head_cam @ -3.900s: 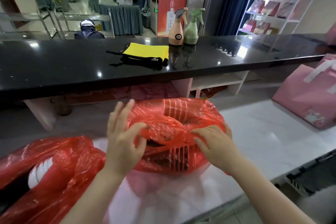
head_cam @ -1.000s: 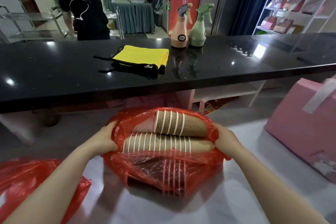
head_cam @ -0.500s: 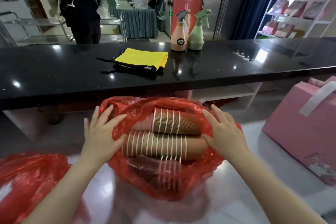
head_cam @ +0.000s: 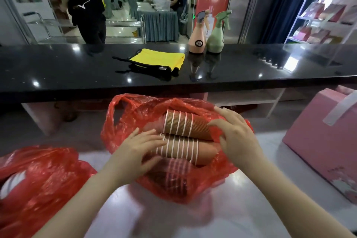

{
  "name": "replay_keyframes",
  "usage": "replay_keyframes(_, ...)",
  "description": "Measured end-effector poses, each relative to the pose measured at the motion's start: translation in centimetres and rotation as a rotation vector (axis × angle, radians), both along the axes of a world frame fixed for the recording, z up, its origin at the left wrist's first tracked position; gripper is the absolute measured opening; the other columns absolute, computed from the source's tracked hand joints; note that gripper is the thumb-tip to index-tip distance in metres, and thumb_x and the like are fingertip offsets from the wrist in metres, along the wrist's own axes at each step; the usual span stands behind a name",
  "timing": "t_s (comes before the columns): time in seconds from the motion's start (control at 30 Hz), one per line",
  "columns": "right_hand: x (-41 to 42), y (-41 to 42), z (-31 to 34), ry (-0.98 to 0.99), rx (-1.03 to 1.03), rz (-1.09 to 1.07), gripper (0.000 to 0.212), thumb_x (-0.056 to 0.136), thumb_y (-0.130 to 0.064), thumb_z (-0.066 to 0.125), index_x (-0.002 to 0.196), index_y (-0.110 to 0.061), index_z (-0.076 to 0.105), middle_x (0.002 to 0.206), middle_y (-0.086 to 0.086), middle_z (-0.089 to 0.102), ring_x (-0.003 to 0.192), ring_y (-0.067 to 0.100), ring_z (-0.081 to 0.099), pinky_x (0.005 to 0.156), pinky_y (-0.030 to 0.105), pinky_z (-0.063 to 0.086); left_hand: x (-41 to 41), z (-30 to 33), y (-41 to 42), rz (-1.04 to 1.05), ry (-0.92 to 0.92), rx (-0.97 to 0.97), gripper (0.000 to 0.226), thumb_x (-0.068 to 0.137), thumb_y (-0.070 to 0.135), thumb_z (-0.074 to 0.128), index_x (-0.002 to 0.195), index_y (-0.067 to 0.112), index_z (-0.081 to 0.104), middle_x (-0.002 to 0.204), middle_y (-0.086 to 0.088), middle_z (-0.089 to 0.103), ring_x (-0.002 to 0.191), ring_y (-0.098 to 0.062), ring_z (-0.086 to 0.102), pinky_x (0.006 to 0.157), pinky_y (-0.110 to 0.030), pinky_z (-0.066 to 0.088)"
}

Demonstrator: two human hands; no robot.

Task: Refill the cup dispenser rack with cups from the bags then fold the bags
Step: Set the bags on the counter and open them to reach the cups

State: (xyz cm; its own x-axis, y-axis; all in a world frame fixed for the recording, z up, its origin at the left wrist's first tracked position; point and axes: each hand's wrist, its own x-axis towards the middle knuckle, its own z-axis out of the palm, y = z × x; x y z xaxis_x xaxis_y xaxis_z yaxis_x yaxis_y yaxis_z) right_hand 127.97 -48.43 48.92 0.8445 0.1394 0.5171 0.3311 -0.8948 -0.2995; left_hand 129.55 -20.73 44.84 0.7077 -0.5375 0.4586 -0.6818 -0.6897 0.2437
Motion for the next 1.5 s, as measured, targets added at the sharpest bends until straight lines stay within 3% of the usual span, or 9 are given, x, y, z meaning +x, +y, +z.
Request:
replay_keyframes(0.13, -0.8, -1.4, 0.8, 0.206, 0.076, -0.165, 0.043, 0.080, 0.005, 0.049, 0.103, -0.027, 0.068, 0.153, -0.004, 0.036, 0.133, 0.024, 0.044, 0.094, 0.030, 0.040, -0.2, -2.0, -2.5, 0.087, 0.174, 0.262, 0.059, 0.086, 0.052, 0.059, 0.139, 0.033, 0.044, 0.146, 0.013, 0.041, 0.143, -0.010, 0.023, 0.117, -0.042, -0.001)
replay_keyframes(0.27, -1.6, -3.0, 0.9, 0.308, 0.022, -0.146, 0.052, 0.077, 0.009, 0.045, 0.100, -0.030, 0.068, 0.152, -0.008, 0.037, 0.131, 0.021, 0.047, 0.093, 0.030, 0.045, 0.2, -3.3, -4.3, 0.208, 0.198, 0.367, 0.066, 0.091, 0.050, 0.050, 0.148, 0.033, 0.023, 0.157, 0.008, 0.019, 0.146, -0.011, 0.011, 0.118, -0.045, 0.004)
replay_keyframes(0.4, -3.0, -4.1, 0.9, 0.193, 0.054, -0.184, 0.039, 0.079, 0.009, 0.054, 0.095, -0.021, 0.072, 0.137, -0.002, 0.056, 0.120, 0.019, 0.056, 0.098, 0.034, 0.045, 0.4, -3.1, -5.5, 0.201, 0.176, 0.312, 0.062, 0.092, 0.043, 0.052, 0.147, 0.031, 0.026, 0.156, 0.006, 0.022, 0.145, -0.015, 0.015, 0.117, -0.045, 0.006)
replay_keyframes(0.57, -4.2, -4.0, 1.1, -0.080, 0.165, 0.005, 0.026, 0.074, 0.008, 0.071, 0.089, -0.013, 0.074, 0.113, 0.000, 0.068, 0.100, 0.021, 0.065, 0.082, 0.040, 0.055, 0.4, -2.2, -6.0, 0.177, 0.144, 0.161, 0.056, 0.090, 0.035, 0.057, 0.143, 0.027, 0.040, 0.151, 0.005, 0.034, 0.141, -0.017, 0.027, 0.116, -0.042, 0.014)
replay_keyframes(0.7, -3.8, -1.9, 0.5, -0.186, 0.185, 0.254, 0.025, 0.075, 0.008, 0.071, 0.091, -0.011, 0.073, 0.115, 0.000, 0.067, 0.106, 0.014, 0.062, 0.093, 0.029, 0.049, 1.4, -1.9, -5.5, 0.218, 0.230, -0.084, 0.056, 0.089, 0.028, 0.060, 0.142, 0.021, 0.042, 0.152, 0.002, 0.033, 0.139, -0.015, 0.031, 0.113, -0.033, 0.024)
replay_keyframes(0.9, -0.2, -0.2, -2.1, 0.200, 0.000, 0.238, 0.031, 0.088, -0.013, 0.061, 0.118, -0.019, 0.066, 0.125, -0.005, 0.063, 0.120, 0.012, 0.052, 0.102, 0.017, 0.030, 4.8, -1.6, -5.8, 0.399, 0.472, -0.370, 0.069, 0.081, 0.029, 0.070, 0.142, 0.018, 0.037, 0.138, 0.000, 0.049, 0.126, -0.019, 0.048, 0.106, -0.038, 0.040)
replay_keyframes(1.03, 1.2, -1.4, -3.7, 0.219, -0.030, 0.140, 0.033, 0.084, -0.008, 0.063, 0.116, -0.016, 0.068, 0.124, 0.001, 0.063, 0.120, 0.017, 0.053, 0.102, 0.017, 0.028, 6.5, -1.8, -6.8, 0.405, 0.626, -0.536, 0.046, 0.083, 0.028, 0.070, 0.125, 0.019, 0.055, 0.112, 0.009, 0.063, 0.107, -0.012, 0.060, 0.094, -0.032, 0.047)
replay_keyframes(1.2, 1.4, -1.7, -4.9, -0.007, 0.055, 0.096, 0.031, 0.071, 0.001, 0.075, 0.099, -0.014, 0.073, 0.105, 0.000, 0.070, 0.100, 0.022, 0.062, 0.090, 0.027, 0.045, 5.5, -1.3, -7.0, 0.424, 0.531, -0.615, 0.009, 0.089, 0.020, 0.062, 0.095, 0.020, 0.068, 0.091, 0.007, 0.070, 0.088, -0.014, 0.066, 0.079, -0.032, 0.051)
replay_keyframes(1.5, 2.6, 0.4, -5.2, 0.221, -0.007, 0.051, 0.083, 0.066, -0.038, 0.078, 0.140, -0.026, 0.042, 0.134, -0.004, 0.053, 0.128, 0.021, 0.041, 0.109, 0.041, 0.032, 0.3, 1.8, -3.3, 0.363, 0.499, -0.838, 0.019, 0.090, 0.005, 0.059, 0.089, 0.021, 0.069, 0.085, 0.006, 0.073, 0.081, -0.008, 0.068, 0.077, -0.028, 0.052)
